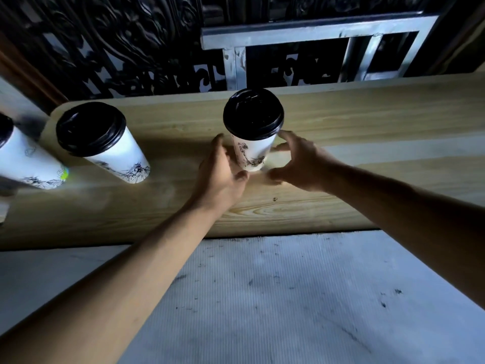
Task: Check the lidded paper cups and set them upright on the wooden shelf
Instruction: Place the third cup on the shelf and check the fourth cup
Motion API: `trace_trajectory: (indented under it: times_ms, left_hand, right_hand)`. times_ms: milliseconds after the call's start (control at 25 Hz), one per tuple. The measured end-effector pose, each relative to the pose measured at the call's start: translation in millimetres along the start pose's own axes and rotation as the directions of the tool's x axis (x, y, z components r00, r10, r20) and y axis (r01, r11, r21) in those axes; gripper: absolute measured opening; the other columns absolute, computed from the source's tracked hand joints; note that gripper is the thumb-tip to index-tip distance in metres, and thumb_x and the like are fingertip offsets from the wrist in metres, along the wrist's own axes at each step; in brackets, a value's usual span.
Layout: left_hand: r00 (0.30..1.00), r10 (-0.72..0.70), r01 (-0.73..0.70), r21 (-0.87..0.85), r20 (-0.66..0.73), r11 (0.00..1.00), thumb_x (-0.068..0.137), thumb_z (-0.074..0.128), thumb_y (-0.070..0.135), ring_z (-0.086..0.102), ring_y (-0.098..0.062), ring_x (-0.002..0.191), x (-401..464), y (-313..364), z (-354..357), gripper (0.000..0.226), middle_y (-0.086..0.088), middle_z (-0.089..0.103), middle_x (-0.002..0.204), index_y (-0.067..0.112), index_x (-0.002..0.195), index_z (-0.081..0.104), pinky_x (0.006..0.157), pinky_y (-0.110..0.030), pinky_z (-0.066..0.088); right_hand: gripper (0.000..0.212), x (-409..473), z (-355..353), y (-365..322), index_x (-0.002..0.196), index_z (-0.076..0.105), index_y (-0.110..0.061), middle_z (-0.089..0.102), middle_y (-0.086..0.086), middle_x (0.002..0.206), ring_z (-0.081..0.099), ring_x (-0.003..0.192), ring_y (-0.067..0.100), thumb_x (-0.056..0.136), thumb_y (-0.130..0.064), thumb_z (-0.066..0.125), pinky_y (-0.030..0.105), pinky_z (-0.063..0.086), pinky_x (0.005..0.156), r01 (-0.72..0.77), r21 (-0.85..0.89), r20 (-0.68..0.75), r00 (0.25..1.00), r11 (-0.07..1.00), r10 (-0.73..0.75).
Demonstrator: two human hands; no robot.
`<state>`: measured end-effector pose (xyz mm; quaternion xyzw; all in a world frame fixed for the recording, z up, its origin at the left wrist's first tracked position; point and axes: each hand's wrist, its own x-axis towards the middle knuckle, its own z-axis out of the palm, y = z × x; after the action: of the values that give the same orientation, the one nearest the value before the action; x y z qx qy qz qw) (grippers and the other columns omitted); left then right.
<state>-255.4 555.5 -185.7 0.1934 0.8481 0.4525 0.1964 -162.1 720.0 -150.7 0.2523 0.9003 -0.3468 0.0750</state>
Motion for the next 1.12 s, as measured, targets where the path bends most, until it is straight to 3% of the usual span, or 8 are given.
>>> trace_trajectory:
  times_ms: [80,240,440,640,720,800,960,1120]
  left_hand:
    - [0.999,-0.026,0.026,0.011,-0.046,1.0,0.082,0.081,0.007,0.054,-0.027,0.134,-20,2,-9,0.093,-0.017,0.052,0.145,0.013,0.157,0.027,0.112,-0.048,0.049]
    - [0.987,0.083,-0.076,0.061,-0.135,0.995,0.079,0.079,0.028,0.052,-0.017,0.134,-95,18,-19,0.084,-0.013,0.053,0.145,0.014,0.151,0.039,0.111,-0.048,0.049]
    - [0.99,0.127,-0.13,0.048,0.061,0.99,0.081,0.072,0.041,0.05,-0.008,0.137,-188,70,14,0.071,0.0,0.057,0.145,0.021,0.145,0.049,0.116,-0.038,0.044]
    - [0.957,0.216,-0.241,0.117,0.194,0.963,0.088,0.06,0.007,0.049,-0.004,0.139,-291,105,64,0.061,0.005,0.056,0.15,0.019,0.147,0.051,0.118,-0.017,0.034]
    - [0.964,0.168,-0.202,0.157,0.206,0.967,0.084,0.055,-0.003,0.048,-0.009,0.141,-338,117,80,0.069,0.0,0.054,0.152,0.018,0.149,0.049,0.118,-0.015,0.031]
    - [0.973,0.039,-0.078,0.166,0.227,0.983,0.077,0.054,-0.003,0.045,-0.015,0.145,-387,120,96,0.077,-0.004,0.051,0.155,0.017,0.151,0.045,0.122,-0.025,0.031]
    - [0.926,-0.128,0.072,0.168,0.354,0.983,0.075,0.077,0.021,0.037,-0.008,0.148,-452,103,127,0.094,0.007,0.038,0.163,0.036,0.156,0.03,0.124,-0.033,0.032]
    - [0.946,-0.115,0.11,0.033,0.304,0.993,0.073,0.088,0.022,0.057,-0.004,0.126,-455,122,171,0.088,0.007,0.06,0.143,0.026,0.148,0.042,0.099,-0.015,0.045]
  right_hand:
    - [0.095,-27,-16,7,0.163,0.022,-0.021,0.046,0.005,0.161,0.061,0.126,0.028,0.086,-0.035,0.078,0.033,0.046,0.096,-0.048,-0.029,0.021,0.999,0.998,0.048]
    - [0.081,-110,-51,30,0.159,0.032,-0.024,0.044,0.007,0.161,0.056,0.134,0.026,0.091,-0.035,0.074,0.049,0.047,0.11,-0.031,0.0,0.058,0.998,1.0,0.031]
    - [0.069,-206,-86,58,0.156,0.038,-0.027,0.047,0.0,0.159,0.047,0.143,0.022,0.095,-0.04,0.067,0.032,0.04,0.106,0.067,-0.014,-0.015,0.998,0.998,-0.067]
    - [0.054,-300,-106,104,0.147,0.052,-0.028,0.058,0.0,0.148,0.054,0.137,0.02,0.096,-0.043,0.064,0.036,0.043,0.109,0.136,0.106,-0.075,0.989,0.985,-0.128]
    - [0.048,-348,-112,120,0.142,0.057,-0.029,0.063,0.001,0.141,0.058,0.132,0.018,0.097,-0.043,0.065,0.04,0.046,0.11,0.147,0.223,-0.065,0.989,0.964,-0.136]
    - [0.049,-397,-111,132,0.14,0.058,-0.032,0.063,0.0,0.139,0.058,0.13,0.016,0.095,-0.05,0.063,0.041,0.046,0.111,0.173,0.268,-0.031,0.985,0.948,-0.171]
    - [0.076,-458,-89,149,0.154,0.041,-0.033,0.045,0.002,0.155,0.045,0.142,0.02,0.087,-0.064,0.058,0.038,0.04,0.116,0.313,0.149,0.078,0.942,0.938,-0.327]
    - [0.084,-469,-72,154,0.157,0.035,-0.033,0.029,0.001,0.164,0.043,0.144,0.026,0.085,-0.045,0.076,0.038,0.047,0.11,0.355,0.051,0.135,0.924,0.934,-0.358]
